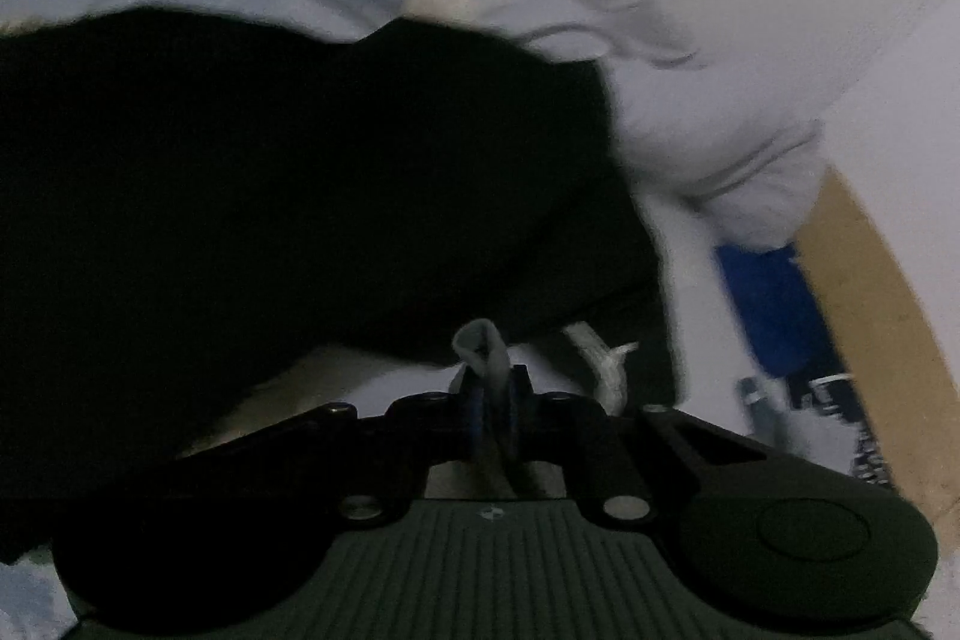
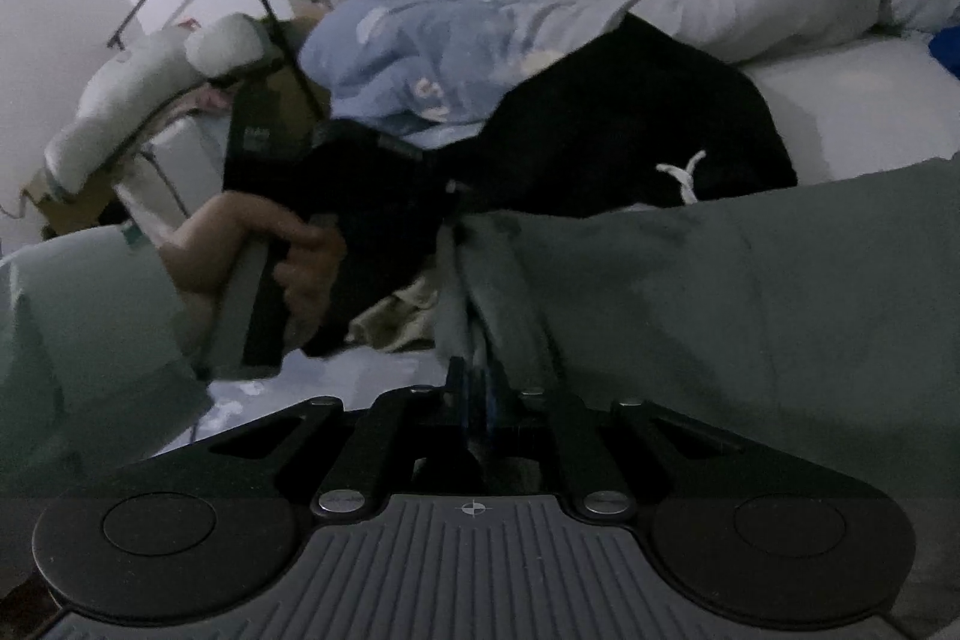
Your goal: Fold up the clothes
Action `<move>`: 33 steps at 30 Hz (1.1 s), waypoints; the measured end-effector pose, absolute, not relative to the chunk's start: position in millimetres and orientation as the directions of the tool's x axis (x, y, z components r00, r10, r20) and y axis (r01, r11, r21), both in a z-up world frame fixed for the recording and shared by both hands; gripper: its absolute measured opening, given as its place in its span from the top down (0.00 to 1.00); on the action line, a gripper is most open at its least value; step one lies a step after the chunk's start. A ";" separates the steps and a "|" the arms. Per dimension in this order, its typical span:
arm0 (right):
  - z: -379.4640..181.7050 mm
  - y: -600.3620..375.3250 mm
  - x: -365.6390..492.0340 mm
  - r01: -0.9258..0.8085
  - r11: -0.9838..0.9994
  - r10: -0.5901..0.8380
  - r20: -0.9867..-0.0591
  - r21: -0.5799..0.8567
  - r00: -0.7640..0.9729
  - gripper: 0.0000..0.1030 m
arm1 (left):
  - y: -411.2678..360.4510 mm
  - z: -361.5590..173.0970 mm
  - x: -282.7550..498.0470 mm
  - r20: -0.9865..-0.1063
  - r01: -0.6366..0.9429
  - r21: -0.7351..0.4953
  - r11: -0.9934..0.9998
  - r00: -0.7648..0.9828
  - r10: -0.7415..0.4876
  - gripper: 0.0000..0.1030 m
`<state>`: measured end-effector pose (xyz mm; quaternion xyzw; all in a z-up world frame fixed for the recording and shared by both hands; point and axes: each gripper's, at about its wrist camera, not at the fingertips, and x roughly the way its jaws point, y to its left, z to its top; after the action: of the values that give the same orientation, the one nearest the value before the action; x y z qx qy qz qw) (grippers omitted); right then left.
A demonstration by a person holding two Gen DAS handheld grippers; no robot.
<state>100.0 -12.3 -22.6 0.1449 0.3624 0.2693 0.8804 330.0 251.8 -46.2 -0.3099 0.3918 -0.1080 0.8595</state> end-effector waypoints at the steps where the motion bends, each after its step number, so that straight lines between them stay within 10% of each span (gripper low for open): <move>1: -18.0 -17.7 99.6 -0.367 0.805 0.589 -0.556 0.466 0.586 0.94 | 243.5 -36.4 330.9 -0.589 -0.036 -0.626 0.779 0.676 -0.443 0.91; 8: 18.2 -73.4 87.5 -0.339 0.824 0.559 -0.552 0.454 0.619 0.95 | 160.4 -5.7 346.7 -0.510 0.075 -0.682 0.727 0.663 -0.548 0.91; 33: -21.9 -315.8 109.7 0.020 0.902 0.320 -0.700 0.431 0.638 0.95 | -109.8 -43.7 424.8 -0.724 0.170 -0.505 0.846 0.449 -0.523 0.91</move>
<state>109.7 -315.8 -21.9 0.2043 0.4166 0.0852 0.8817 424.8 -109.8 -43.7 -0.1831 0.4817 -0.2085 0.8312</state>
